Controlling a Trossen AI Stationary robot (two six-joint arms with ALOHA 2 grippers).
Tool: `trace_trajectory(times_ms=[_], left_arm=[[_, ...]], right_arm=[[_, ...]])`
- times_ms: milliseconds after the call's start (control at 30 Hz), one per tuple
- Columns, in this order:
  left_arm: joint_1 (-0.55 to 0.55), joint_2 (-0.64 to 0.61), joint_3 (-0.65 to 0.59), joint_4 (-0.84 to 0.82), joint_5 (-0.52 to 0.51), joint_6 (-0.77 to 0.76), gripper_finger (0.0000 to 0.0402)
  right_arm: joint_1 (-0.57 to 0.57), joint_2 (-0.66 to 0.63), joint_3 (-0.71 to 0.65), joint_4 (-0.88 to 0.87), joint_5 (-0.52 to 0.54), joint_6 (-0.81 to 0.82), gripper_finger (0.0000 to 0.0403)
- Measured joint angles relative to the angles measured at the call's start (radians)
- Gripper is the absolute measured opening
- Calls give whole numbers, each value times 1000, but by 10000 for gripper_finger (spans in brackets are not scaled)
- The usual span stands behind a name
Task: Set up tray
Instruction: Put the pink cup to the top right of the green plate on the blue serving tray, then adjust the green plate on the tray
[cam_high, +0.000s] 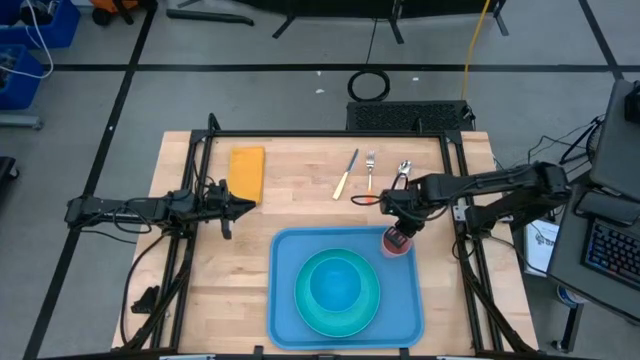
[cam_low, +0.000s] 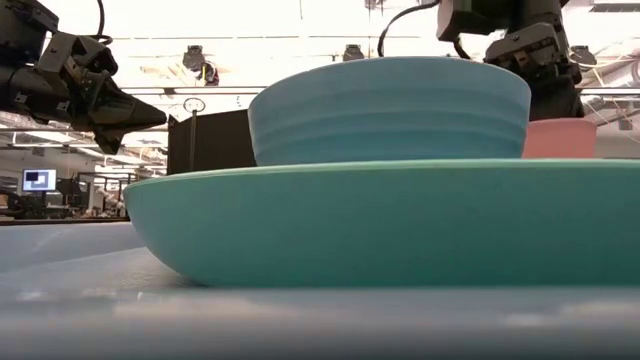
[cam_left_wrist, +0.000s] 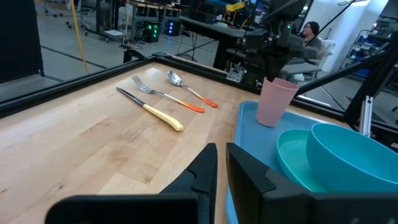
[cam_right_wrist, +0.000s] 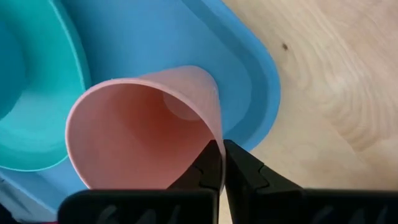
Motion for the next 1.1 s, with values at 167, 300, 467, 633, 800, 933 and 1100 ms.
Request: trace_trajectory(times_ms=[167,300,467,633,800,933,1100], left_arm=[[0,0,0,0,1,0,37],[0,0,0,0,2,0,37],[0,0,0,0,3,0,37],[0,0,0,0,3,0,37],[0,0,0,0,3,0,37],[0,0,0,0,3,0,37],[0,0,0,0,3,-1,37]], right_arm=[[-4,20,1,15,0,-17,0],[-4,22,1,22,0,-28,0],[-4,16,0,24,2,-23,3],[-4,17,-1,26,3,-27,26],[-4,17,-1,26,3,-26,49],[-4,17,-1,26,3,-24,67],[-4,17,-1,25,3,-19,96]])
